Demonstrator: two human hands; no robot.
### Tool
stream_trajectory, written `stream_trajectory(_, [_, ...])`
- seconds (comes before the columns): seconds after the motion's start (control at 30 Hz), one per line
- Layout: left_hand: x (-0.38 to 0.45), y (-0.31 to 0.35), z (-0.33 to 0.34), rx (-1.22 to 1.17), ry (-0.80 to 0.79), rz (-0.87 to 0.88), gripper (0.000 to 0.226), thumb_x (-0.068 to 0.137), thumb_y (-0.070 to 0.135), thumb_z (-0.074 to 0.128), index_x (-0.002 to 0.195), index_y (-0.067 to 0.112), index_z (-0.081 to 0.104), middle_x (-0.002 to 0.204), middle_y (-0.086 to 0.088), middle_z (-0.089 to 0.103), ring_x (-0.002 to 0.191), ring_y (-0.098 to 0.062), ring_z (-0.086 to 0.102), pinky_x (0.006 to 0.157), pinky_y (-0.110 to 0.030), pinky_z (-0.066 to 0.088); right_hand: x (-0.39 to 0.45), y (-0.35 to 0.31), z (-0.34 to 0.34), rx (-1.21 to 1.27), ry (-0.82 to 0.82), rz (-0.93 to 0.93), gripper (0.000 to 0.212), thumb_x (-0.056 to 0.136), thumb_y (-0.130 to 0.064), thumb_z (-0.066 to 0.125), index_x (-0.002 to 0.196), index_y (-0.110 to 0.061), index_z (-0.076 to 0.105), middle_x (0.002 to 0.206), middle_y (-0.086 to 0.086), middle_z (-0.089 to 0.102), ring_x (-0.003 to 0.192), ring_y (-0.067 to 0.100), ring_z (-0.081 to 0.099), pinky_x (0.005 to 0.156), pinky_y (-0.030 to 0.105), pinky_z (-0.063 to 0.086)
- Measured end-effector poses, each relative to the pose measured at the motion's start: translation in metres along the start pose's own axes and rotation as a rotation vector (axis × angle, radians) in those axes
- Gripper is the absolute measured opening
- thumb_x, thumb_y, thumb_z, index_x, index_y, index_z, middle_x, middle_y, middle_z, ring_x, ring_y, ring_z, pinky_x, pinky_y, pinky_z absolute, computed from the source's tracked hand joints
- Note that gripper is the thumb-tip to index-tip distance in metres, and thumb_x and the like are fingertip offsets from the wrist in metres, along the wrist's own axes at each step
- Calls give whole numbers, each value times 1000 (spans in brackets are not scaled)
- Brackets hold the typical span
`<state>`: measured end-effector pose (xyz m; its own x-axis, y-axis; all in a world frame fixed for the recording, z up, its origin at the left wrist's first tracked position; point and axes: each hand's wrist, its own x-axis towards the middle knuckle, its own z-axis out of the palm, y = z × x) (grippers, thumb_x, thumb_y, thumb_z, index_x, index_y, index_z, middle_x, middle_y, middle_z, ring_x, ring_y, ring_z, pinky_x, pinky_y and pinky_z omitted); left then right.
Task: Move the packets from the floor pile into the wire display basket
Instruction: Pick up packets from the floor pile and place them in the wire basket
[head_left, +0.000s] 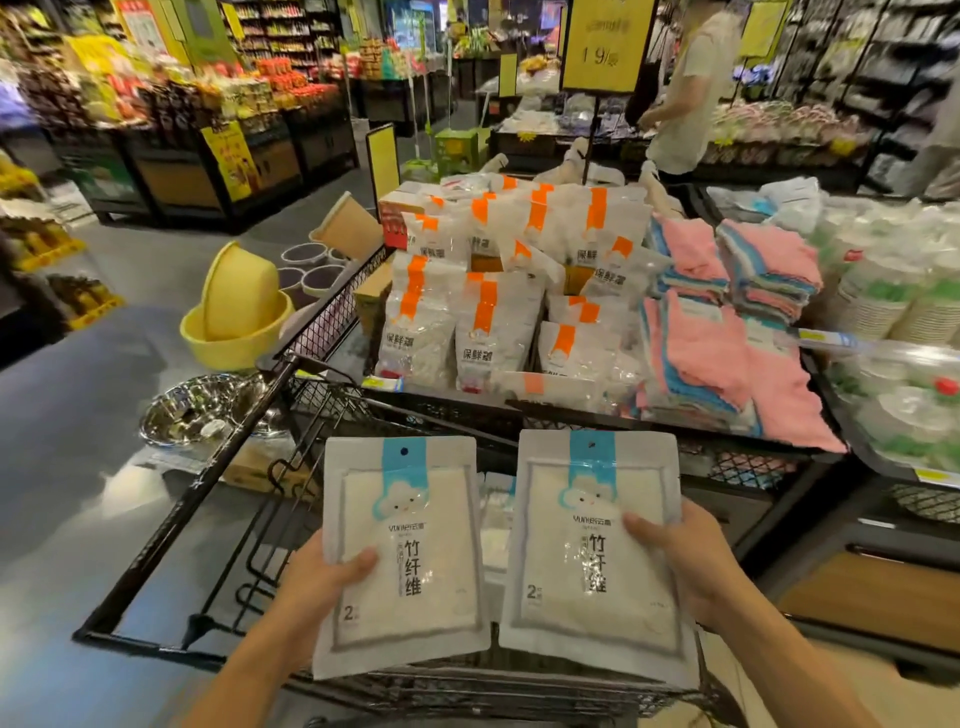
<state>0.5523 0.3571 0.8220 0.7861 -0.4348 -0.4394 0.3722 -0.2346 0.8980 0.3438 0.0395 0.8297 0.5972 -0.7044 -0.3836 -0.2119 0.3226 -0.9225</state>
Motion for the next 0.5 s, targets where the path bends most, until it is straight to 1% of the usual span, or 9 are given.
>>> stream_trajectory(0.07, [17,-6,2,2,33,-28,30,89,4,69,117,10,60,95,-11,79,84,-29,77,66,-43,61,21,10,5,-12,19,22,25,91,1,71,114,-8,67,98,13,79,86,31,78,69,45,63])
stream_trajectory(0.1, [25,-10,2,1,57,-39,29,89,4,69,116,11,60,94,-10,79,84,-29,77,69,-46,62,32,16,8,-19,26,35,25,91,1,71,114,-8,67,98,13,80,86,31,78,71,47,63])
stream_trajectory(0.17, [42,-18,4,-7,109,-60,29,90,2,69,116,11,61,94,-10,79,85,-29,77,73,-50,61,57,26,11,-36,24,69,25,91,0,73,113,-11,68,101,13,79,88,32,78,80,55,62])
stream_trajectory(0.23, [56,-23,3,-37,148,-103,30,91,0,67,119,11,61,98,-11,79,87,-30,77,71,-48,62,79,36,15,-54,18,98,28,90,-1,74,115,-12,68,104,13,79,90,33,77,84,60,61])
stream_trajectory(0.27, [66,-27,4,-48,162,-132,31,92,0,65,121,11,61,101,-12,78,89,-31,77,69,-47,62,92,40,17,-67,20,117,28,90,-1,74,116,-11,68,104,13,78,91,33,77,84,58,61])
stream_trajectory(0.3, [72,-29,4,-51,170,-155,32,92,-1,63,121,11,61,104,-13,78,91,-32,76,69,-47,62,100,44,19,-75,25,132,27,91,0,72,115,-11,67,102,12,78,90,32,76,79,55,62])
stream_trajectory(0.37, [85,-35,5,-55,196,-189,32,92,-4,61,119,12,61,107,-13,77,94,-33,76,70,-48,62,115,49,25,-79,25,167,23,92,1,70,110,-13,66,99,11,77,86,30,76,64,43,62])
stream_trajectory(0.4, [93,-38,6,-57,208,-204,32,91,-4,62,119,12,61,109,-14,76,95,-34,75,72,-50,62,122,52,27,-81,19,185,23,93,1,69,111,-13,65,99,11,77,85,29,76,60,40,61])
stream_trajectory(0.5, [117,-47,8,-33,201,-253,32,92,-2,64,121,12,60,107,-14,77,96,-35,75,79,-57,61,142,67,34,-96,22,249,30,92,-1,70,120,-10,64,103,13,77,87,31,76,60,41,61])
